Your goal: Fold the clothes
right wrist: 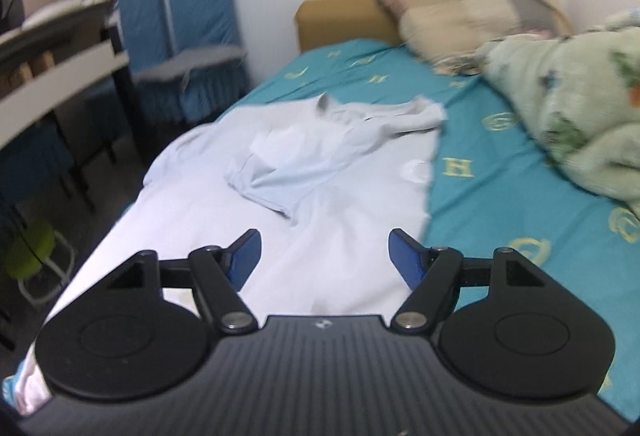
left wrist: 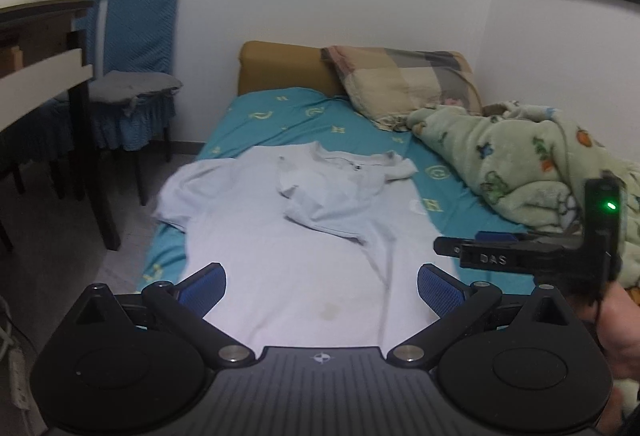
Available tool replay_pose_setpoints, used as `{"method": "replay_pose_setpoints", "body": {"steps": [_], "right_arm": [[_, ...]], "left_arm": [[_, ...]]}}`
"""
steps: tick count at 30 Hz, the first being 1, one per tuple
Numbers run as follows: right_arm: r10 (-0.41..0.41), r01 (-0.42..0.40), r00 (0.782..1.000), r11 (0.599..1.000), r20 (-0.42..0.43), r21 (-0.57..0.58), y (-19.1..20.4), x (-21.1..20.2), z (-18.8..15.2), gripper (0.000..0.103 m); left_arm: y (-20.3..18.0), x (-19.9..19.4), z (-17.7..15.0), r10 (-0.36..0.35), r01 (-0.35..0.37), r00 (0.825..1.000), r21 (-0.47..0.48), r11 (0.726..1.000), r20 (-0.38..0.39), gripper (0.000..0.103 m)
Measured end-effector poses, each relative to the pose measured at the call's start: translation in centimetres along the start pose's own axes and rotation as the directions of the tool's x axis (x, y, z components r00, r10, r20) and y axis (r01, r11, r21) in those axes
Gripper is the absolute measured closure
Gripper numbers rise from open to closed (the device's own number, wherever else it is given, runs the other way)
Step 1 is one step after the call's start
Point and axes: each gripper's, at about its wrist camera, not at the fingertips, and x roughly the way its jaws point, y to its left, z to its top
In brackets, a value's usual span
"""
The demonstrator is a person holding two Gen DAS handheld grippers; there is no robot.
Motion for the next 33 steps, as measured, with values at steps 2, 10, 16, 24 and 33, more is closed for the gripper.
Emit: {"method": "replay_pose_setpoints", "body": {"steps": [2, 10, 16, 24, 33], "right_arm": [[0.006, -0.007, 0.999, 1.0, -0.042, -0.027, 2.0, 3.2, 1.2, 0.03], [0.066, -0.108, 0.987, 0.945, -0.145, -0.31, 13.5, 17.6, 5.3, 0.029], [0.233, -0.3, 0.952, 0.845, -0.201, -0.443, 22.5, 25.7, 6.1, 0.029], [0.132, -0.233, 0.971, 0.703, -0.198, -0.672, 30.2, 32.7, 4.6, 0.029], [0.064, -0.013, 0.996, 0.789, 0.06, -0.615, 29.3, 28.5, 7.8, 0.094]], "left_arm": [[1.4, 0.4, 0.2, -0.001, 0.001, 1.0, -0.019, 1.0, 0.004, 0.0], [5.3, 4.4, 0.4, 0.009, -0.006, 0.999, -0.07, 0.998, 0.052, 0.0], [10.1, 7.2, 0.7, 0.203, -0.168, 0.964, -0.201, 0.965, 0.17, 0.0], [15.8, 9.2, 0.1, 0.314, -0.218, 0.935, -0.427, 0.878, 0.167, 0.0], [15.9, 7.4, -0.4, 0.345, -0.167, 0.88, -0.466, 0.869, 0.327, 0.002]]}}
